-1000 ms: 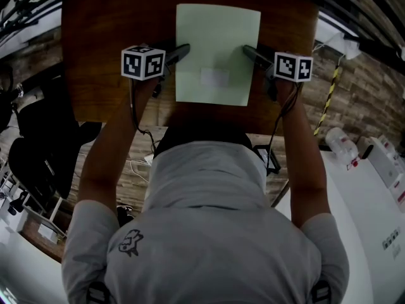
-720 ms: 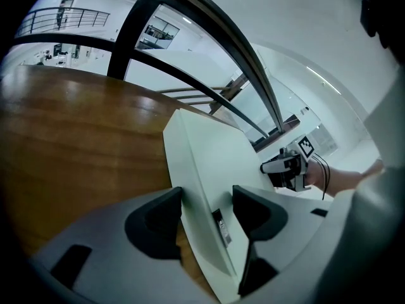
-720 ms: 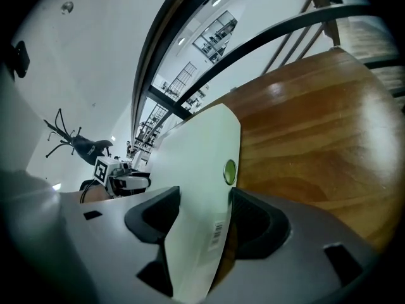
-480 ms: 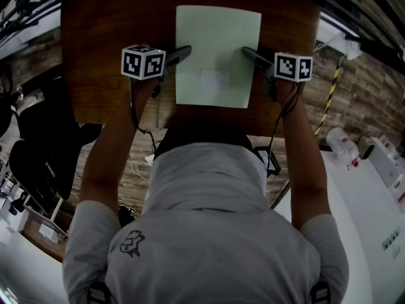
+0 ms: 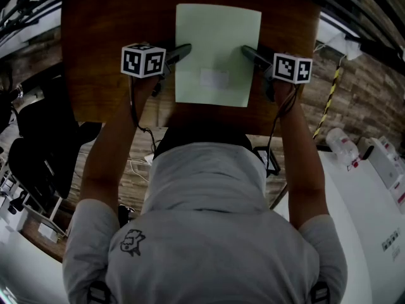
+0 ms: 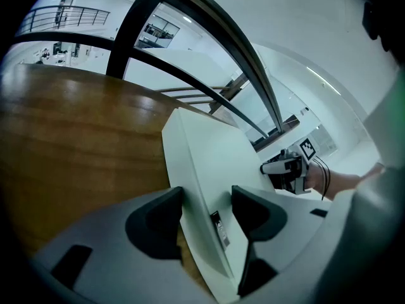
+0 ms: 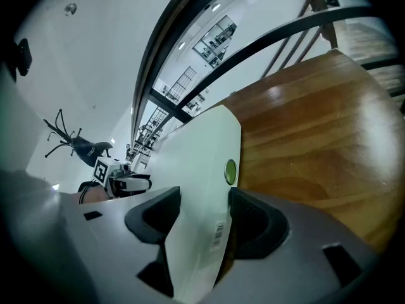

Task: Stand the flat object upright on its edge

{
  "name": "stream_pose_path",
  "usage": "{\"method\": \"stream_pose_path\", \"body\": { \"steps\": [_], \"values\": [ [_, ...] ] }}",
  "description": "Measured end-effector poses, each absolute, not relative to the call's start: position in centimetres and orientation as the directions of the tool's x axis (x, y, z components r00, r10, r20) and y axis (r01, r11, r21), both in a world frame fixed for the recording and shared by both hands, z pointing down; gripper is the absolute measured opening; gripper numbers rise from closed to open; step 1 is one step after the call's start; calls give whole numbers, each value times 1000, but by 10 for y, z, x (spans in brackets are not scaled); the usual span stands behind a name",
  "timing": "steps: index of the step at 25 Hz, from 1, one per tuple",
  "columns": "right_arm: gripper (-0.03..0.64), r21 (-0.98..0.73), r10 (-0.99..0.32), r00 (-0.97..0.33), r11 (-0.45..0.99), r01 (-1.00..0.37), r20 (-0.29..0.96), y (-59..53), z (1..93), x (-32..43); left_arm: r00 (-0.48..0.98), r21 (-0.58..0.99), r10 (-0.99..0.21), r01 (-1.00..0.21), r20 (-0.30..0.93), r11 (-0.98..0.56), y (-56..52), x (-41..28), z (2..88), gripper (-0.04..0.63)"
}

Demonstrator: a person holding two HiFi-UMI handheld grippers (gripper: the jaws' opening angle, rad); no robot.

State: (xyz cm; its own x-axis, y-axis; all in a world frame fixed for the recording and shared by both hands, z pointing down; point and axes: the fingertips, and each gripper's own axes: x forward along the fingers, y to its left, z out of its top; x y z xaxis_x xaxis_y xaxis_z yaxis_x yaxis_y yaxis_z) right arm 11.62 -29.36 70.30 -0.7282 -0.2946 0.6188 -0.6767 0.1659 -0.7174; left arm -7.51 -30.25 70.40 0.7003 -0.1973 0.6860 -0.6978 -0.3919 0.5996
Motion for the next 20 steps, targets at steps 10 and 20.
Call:
{"method": "stream_pose_path", "body": {
  "steps": [10,20],
  "values": [
    [236,-712,-314,-727,184,-678,611,-291,691,115,710,605,-206,-690,674,-397,-303,-72,689,247],
    [236,-692,-339,-724,232,-684,601,-285,667,118,693,563,-255,-706,674,-431,-303,-72,664,242]
  ]
}}
